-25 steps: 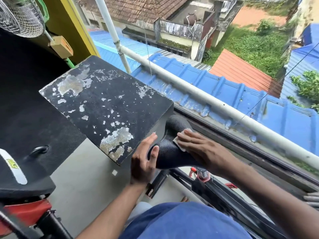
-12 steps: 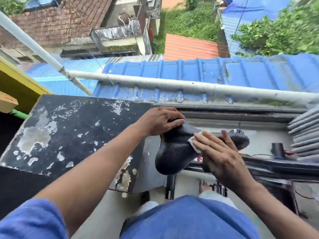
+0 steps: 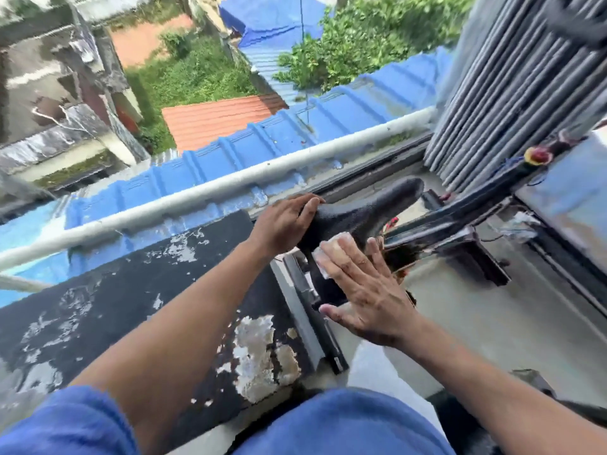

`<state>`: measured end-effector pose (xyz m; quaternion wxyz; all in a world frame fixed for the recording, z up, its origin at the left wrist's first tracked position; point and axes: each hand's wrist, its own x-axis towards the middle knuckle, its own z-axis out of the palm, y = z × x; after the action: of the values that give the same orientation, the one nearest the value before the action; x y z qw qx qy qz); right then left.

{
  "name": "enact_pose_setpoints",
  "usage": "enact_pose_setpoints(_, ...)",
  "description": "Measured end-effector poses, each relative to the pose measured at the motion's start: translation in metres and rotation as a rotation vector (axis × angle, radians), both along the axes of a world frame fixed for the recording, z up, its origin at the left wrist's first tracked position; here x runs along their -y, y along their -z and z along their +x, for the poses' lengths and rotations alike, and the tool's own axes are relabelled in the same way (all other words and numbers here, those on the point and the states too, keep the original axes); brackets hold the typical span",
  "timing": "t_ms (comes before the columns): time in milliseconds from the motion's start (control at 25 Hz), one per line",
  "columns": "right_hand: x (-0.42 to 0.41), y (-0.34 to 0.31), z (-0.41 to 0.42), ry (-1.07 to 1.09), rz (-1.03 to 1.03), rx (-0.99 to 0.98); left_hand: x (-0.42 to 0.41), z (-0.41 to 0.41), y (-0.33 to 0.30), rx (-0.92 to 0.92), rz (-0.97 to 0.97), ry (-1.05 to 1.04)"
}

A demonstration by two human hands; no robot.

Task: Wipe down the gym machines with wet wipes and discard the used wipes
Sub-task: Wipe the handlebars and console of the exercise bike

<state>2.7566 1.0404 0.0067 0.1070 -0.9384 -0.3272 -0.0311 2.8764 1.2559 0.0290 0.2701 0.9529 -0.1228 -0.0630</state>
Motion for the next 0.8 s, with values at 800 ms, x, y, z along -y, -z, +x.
enact_pose_setpoints(800,-0.036,0.010,-0.030,0.150,-0.069,0.166,-0.002,0.015,0.007,-0.020,0.053,0.058)
